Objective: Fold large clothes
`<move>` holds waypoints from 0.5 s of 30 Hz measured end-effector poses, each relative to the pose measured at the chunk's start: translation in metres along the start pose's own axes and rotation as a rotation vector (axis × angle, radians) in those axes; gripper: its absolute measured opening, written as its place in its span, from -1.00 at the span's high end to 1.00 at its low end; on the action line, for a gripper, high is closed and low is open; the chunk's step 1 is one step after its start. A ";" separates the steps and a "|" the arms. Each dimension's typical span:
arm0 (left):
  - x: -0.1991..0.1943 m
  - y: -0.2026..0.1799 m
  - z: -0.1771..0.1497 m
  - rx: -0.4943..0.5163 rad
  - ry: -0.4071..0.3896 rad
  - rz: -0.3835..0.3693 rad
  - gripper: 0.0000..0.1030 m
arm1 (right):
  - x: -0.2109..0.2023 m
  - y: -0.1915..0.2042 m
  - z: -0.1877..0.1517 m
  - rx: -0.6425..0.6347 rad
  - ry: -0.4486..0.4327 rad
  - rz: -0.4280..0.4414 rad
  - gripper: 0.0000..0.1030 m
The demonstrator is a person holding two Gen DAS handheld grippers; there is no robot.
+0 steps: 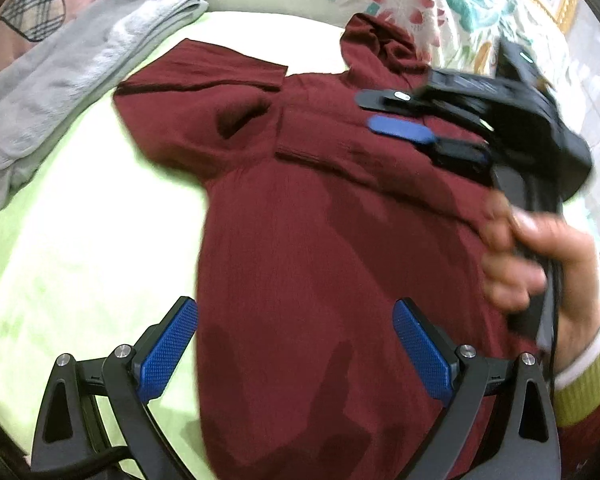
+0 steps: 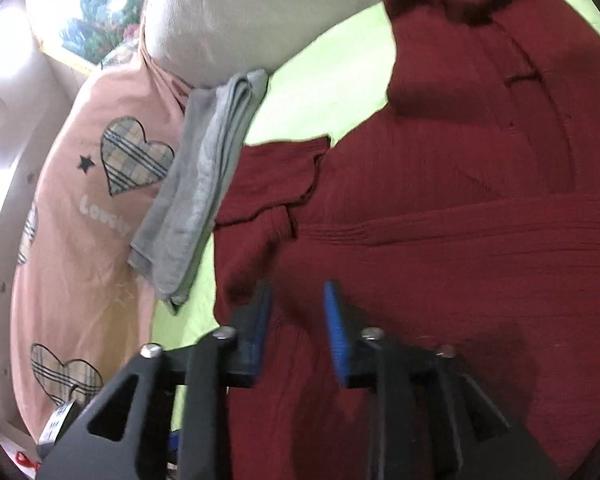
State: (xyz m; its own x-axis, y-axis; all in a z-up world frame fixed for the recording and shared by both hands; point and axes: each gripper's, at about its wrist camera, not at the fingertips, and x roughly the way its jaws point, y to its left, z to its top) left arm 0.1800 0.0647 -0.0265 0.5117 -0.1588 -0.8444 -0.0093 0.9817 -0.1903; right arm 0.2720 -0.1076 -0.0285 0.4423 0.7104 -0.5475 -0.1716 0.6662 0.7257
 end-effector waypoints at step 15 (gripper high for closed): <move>0.108 -0.013 0.123 -0.016 0.045 -0.002 -0.13 | -0.246 -0.097 -0.050 0.219 -0.413 -0.378 0.38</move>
State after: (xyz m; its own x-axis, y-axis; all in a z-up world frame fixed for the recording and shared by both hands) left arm 0.3413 0.0480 -0.0536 0.4725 -0.1659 -0.8656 -0.0222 0.9796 -0.1999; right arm 0.1362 -0.3360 0.0149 0.7502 0.2570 -0.6093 0.2305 0.7620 0.6051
